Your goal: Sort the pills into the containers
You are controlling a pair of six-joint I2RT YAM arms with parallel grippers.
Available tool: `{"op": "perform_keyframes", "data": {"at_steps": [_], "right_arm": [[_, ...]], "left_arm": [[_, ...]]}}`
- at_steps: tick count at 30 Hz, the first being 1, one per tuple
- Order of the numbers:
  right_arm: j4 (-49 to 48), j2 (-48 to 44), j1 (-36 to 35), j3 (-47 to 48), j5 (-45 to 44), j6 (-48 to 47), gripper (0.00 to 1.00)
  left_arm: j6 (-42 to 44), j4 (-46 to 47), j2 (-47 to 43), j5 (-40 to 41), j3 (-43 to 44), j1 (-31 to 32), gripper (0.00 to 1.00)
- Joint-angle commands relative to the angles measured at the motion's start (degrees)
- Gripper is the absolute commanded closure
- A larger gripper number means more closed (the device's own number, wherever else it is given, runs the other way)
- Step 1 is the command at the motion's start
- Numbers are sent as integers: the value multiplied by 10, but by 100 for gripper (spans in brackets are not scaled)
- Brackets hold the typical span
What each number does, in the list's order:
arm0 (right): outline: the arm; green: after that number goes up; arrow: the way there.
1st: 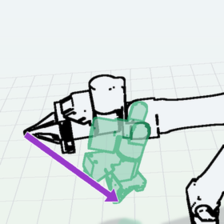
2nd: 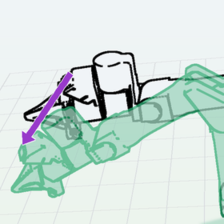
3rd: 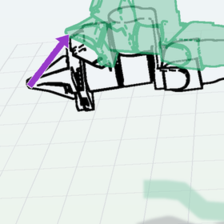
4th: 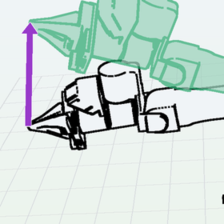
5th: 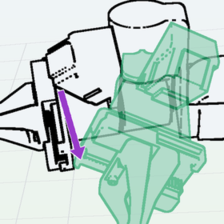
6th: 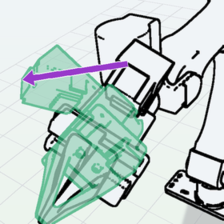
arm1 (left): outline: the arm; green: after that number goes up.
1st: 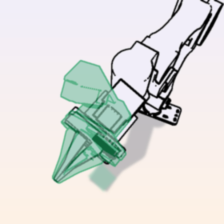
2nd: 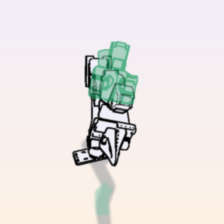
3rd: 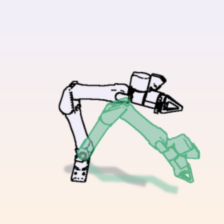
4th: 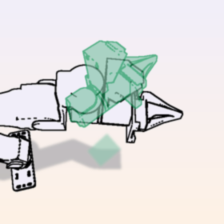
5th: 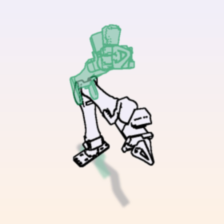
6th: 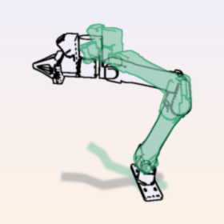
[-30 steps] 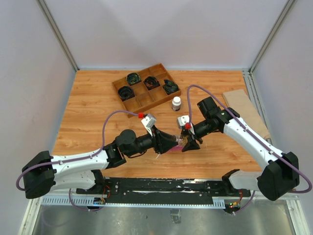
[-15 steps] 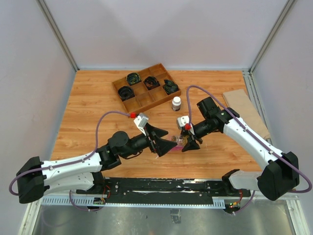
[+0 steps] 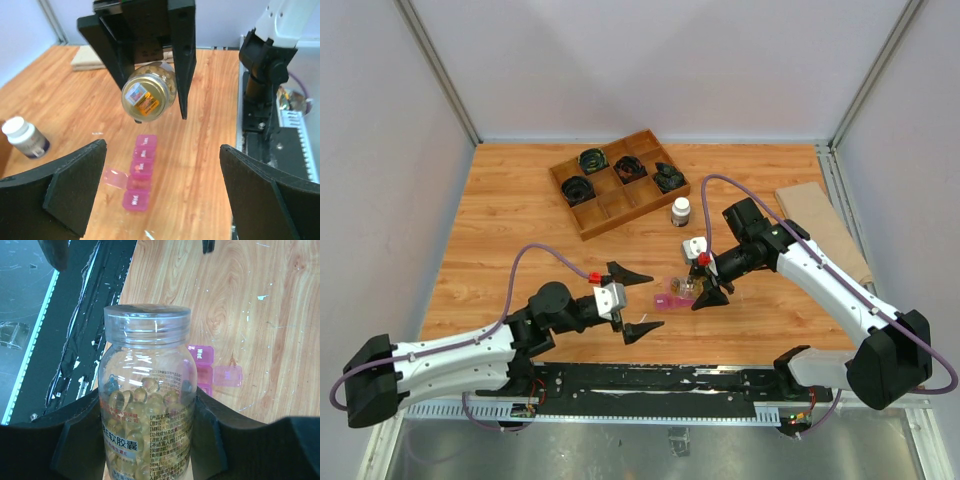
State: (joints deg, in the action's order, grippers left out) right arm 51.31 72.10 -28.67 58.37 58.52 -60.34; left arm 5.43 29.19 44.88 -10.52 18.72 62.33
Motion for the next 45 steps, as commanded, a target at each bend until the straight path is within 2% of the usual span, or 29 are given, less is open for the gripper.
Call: {"op": "perform_keyframes", "data": {"at_steps": [1, 5, 9, 16, 20, 27, 32, 37, 42, 45], "right_arm": [[9, 1, 3, 13, 15, -12, 99], [11, 1, 3, 13, 16, -14, 100], [12, 1, 3, 13, 16, -15, 99], [12, 1, 3, 13, 15, -17, 99], [12, 1, 3, 13, 16, -16, 99], [12, 1, 3, 13, 16, -16, 99], [12, 2, 3, 13, 16, -17, 99], [13, 1, 3, 14, 15, -17, 99], [13, 2, 3, 13, 15, -16, 99], [15, 3, 3, 14, 16, -17, 99]], "left_arm": [[146, 72, 59, -66, 36, -14, 1], [162, 66, 126, -93, 81, -31, 1], [174, 39, 168, -99, 115, -32, 10], [172, 41, 182, -101, 126, -33, 18], [168, 44, 185, -96, 129, -33, 30], [155, 47, 187, -96, 130, -33, 40], [139, 59, 185, -108, 125, -33, 62], [79, 80, 182, -113, 116, -33, 77], [-65, 123, 170, -87, 93, -33, 80], [-166, 138, 175, -52, 88, -28, 95]]}}
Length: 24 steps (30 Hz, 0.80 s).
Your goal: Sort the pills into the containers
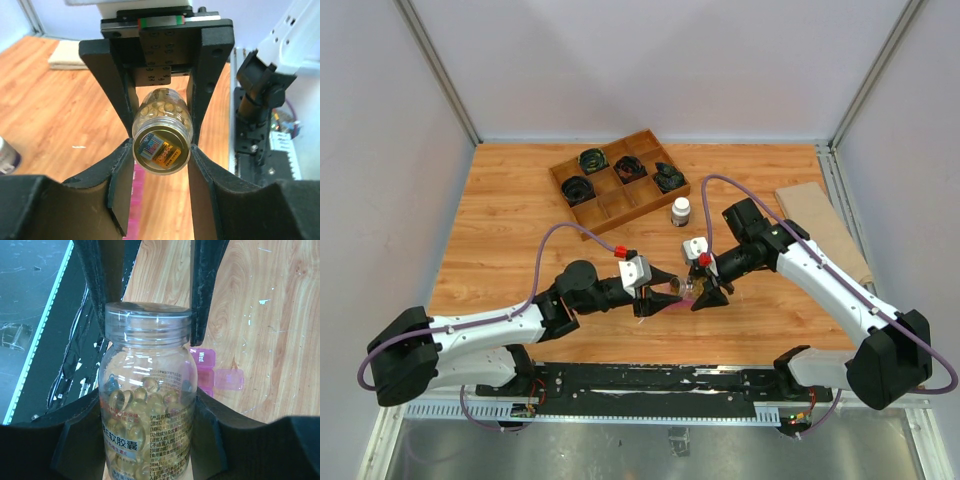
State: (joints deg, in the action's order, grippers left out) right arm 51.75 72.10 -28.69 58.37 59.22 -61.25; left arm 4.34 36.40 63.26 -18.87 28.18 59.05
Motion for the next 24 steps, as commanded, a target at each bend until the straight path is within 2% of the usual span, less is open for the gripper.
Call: {"op": "perform_keyframes", "data": {"at_steps": [1, 3, 7, 9, 11, 14, 20, 24], "right_arm": [[12, 4, 3, 15, 9, -9, 99], [14, 6, 3, 15, 9, -10, 99], [14, 6, 3, 15, 9, -11, 99], [13, 6, 3, 16, 8, -11, 99], [14, 6, 3, 16, 8, -11, 99], [14, 7, 3, 15, 9, -11, 99], [14, 5, 3, 16, 8, -11, 99], [15, 7, 3, 16, 9, -12, 99]], "left_arm": [[-186, 65, -6, 53, -5, 10, 99], [-236, 61, -3, 94, -4, 22, 100], [-271, 52, -8, 164, -4, 42, 99], [-282, 44, -13, 179, -4, 43, 86], [-286, 43, -15, 184, -6, 43, 68], [-282, 40, -12, 182, -8, 44, 56], [-258, 26, -22, 169, -14, 43, 24], [-227, 6, -42, 154, -25, 43, 7]]}}
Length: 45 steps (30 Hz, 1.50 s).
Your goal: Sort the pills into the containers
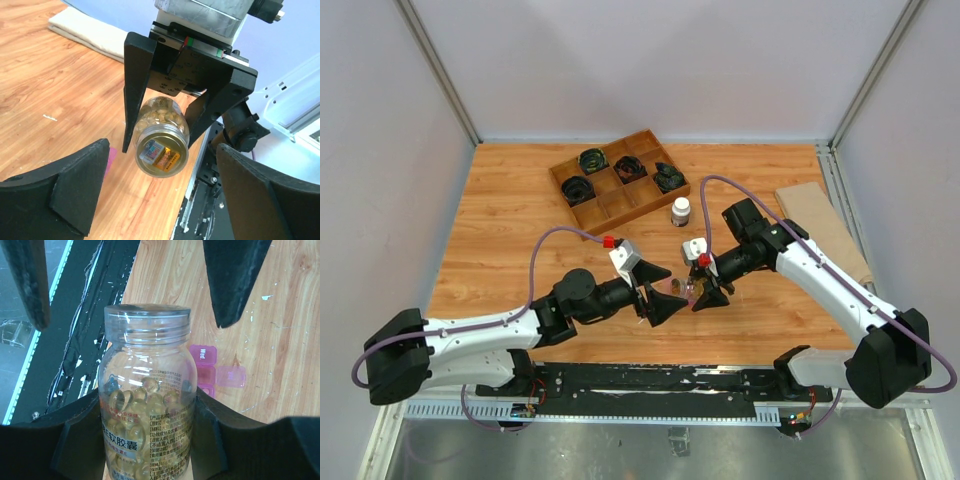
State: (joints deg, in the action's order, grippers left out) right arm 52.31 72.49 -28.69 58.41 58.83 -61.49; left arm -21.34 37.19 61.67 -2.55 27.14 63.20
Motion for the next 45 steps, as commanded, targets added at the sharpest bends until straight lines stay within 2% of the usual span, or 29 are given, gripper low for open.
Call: {"op": "perform_keyframes", "data": {"at_steps": [1, 5, 8, 13, 15, 20, 26, 39, 45], "right_arm": [[11, 3, 3, 16, 13, -11, 99], [12, 5, 3, 17, 13, -12, 99], [12, 6, 3, 17, 14, -13, 99], [19, 10, 3, 20, 17, -17, 99], [19, 10, 3, 19, 17, -17, 99], [19, 10, 3, 18, 17, -17, 100], [23, 13, 3, 20, 17, -22, 100], [27, 16, 3, 21, 18, -25, 99], [27, 16, 3, 21, 18, -25, 99]], "left_arm": [[39, -8, -33, -14, -19, 2, 4], [103, -67, -67, -23, -28, 2, 1], [213, -91, -100, -78, -41, 2, 1], [402, -12, -129, -107, -85, 0, 1], [448, 12, -116, -120, -82, -14, 1], [453, 0, -58, -230, -23, -72, 1], [461, -17, -2, -249, 19, -73, 2], [454, -26, 21, -257, 38, -73, 34], [443, -18, 22, -260, 34, -73, 39]]}}
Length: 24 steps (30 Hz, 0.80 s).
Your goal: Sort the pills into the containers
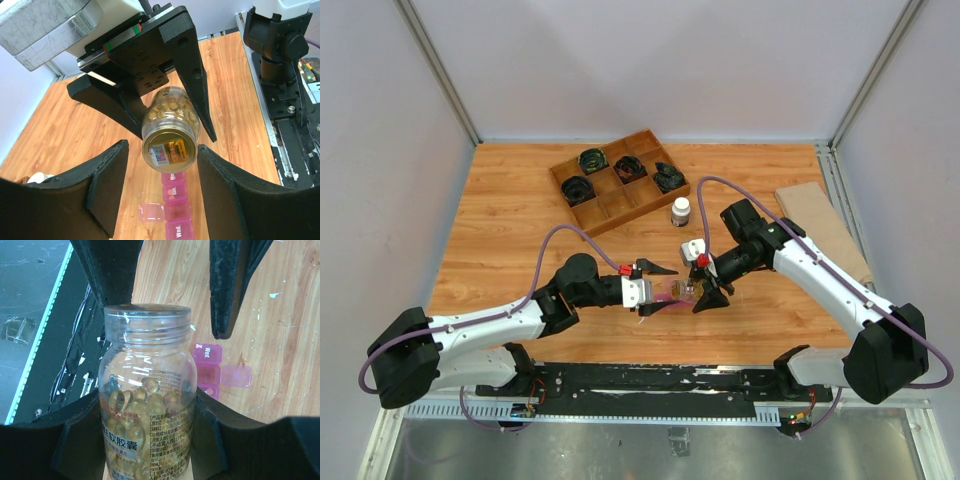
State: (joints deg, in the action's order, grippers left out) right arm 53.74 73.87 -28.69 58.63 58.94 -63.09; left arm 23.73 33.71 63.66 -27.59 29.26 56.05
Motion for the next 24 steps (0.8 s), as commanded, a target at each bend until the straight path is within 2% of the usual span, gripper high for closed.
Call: {"op": "perform_keyframes", "data": {"at_steps": [1, 14, 21, 24], "right_arm": [[13, 2, 3, 19, 17, -9, 99], [13, 3, 3, 19, 18, -9, 100], [13, 3, 3, 19, 17, -8, 99], [12, 4, 3, 20, 17, -7, 100]], "left_arm": [[-10, 17, 2, -12, 13, -2, 40], [-24, 32, 12, -24, 11, -2, 47], [-40, 44, 13, -25, 8, -2, 62], [-72, 68, 15, -28, -1, -2, 70]]}}
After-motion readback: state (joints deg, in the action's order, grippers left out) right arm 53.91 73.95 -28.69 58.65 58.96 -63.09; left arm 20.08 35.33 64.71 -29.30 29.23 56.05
